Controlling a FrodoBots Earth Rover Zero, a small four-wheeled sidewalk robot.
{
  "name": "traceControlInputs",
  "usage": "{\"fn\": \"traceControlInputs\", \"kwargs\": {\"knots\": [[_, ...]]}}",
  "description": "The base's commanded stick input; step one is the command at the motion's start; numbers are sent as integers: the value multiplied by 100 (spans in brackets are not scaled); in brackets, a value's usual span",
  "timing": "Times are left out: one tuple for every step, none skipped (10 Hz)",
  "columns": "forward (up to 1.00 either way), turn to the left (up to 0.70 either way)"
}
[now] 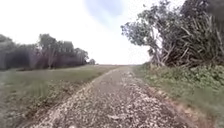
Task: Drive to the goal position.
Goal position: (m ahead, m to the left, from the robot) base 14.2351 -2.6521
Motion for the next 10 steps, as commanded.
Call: {"fn": "traceControlInputs", "kwargs": {"knots": [[85, -32], [85, -34], [85, -34], [85, -34], [85, 0], [85, 0], [85, 0], [85, 0], [85, 0], [85, 0]]}}
